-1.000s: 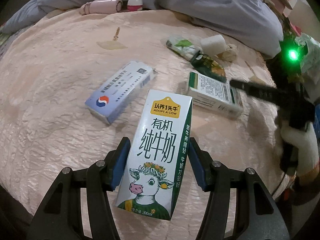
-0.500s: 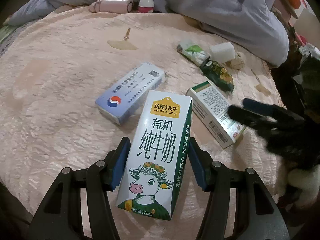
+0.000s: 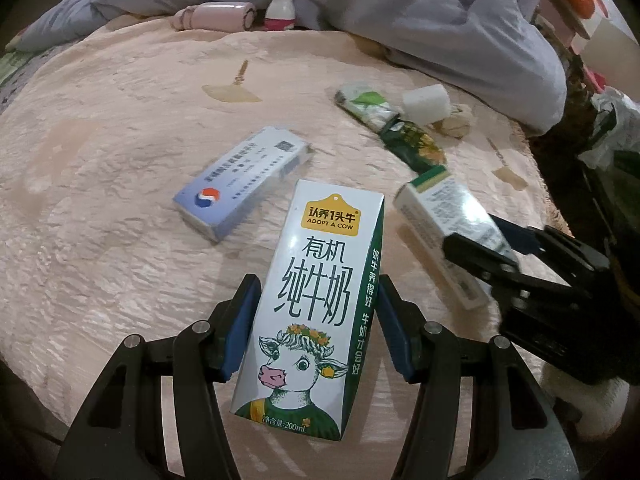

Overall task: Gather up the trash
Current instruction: 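Grasp the green-white milk carton with the left gripper while right grasps the medicine box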

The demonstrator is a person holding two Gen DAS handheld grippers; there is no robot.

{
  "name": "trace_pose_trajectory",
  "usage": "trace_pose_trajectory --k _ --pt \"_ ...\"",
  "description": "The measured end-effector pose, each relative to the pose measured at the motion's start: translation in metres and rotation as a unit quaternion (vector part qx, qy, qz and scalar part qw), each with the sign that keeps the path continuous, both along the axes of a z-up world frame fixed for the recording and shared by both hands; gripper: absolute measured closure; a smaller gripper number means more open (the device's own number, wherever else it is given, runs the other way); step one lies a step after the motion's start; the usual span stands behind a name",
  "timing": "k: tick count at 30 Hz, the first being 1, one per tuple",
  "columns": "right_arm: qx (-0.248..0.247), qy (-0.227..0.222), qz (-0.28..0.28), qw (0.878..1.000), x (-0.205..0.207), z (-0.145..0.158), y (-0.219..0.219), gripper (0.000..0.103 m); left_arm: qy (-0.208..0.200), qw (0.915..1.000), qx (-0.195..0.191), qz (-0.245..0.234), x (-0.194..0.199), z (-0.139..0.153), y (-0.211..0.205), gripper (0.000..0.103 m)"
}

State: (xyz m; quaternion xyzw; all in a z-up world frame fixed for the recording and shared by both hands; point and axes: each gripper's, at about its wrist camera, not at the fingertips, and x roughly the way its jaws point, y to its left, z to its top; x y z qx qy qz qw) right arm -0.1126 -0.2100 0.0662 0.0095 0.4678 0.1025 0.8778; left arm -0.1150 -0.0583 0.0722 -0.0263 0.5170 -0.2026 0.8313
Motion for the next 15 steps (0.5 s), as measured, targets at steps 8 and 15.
trace_pose_trajectory --k 8,15 --pt "-0.008 -0.034 -0.036 0.999 -0.045 0.029 -0.027 0.052 -0.006 0.9994 -0.01 -0.031 -0.014 0.009 -0.031 0.047" --pt "-0.01 -0.043 -0.069 0.997 -0.077 0.039 -0.051 0.052 -0.01 0.9979 -0.017 -0.061 -0.029 0.016 -0.064 0.047"
